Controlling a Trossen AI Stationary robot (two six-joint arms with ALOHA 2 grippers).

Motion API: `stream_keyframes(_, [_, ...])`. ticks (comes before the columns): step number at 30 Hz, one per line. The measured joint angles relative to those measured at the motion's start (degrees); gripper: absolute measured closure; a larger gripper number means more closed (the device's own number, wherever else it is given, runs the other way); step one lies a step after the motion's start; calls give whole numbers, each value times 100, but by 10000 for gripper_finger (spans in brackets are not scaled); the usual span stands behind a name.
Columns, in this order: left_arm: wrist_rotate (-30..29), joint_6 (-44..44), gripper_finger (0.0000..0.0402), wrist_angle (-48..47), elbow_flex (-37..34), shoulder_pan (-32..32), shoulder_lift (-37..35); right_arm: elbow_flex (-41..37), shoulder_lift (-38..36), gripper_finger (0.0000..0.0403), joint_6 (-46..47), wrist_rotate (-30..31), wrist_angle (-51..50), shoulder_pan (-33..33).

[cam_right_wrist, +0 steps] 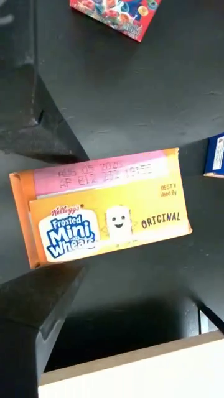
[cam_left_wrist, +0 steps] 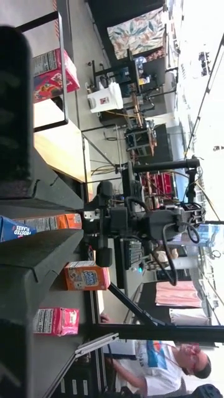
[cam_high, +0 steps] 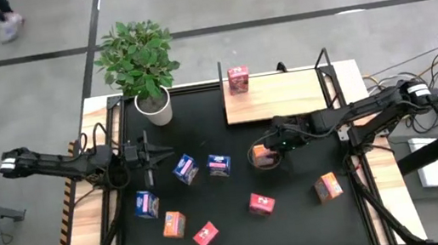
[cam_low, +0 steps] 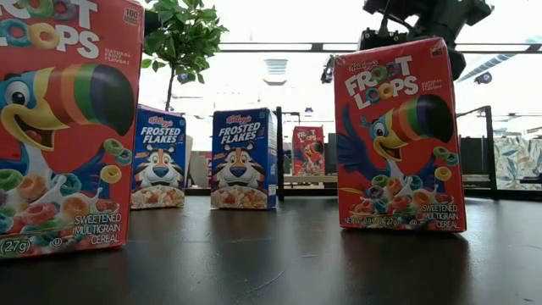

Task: Stack cereal on shelf
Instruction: Put the top orange cereal box on the shelf

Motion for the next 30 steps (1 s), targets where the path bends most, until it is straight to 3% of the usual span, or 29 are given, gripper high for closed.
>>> stream_keyframes(16, [0,-2,357,93,0,0,0,96,-269,247,63,-42,-162,-27])
stream_keyframes(24, [0,13,357,186,0,0,4,1338,-352,246,-213,-40,-1647,-414])
stream_keyframes(30, [0,8,357,173,0,0,4,1960,-356,246,-1035,-46,-1903,-927])
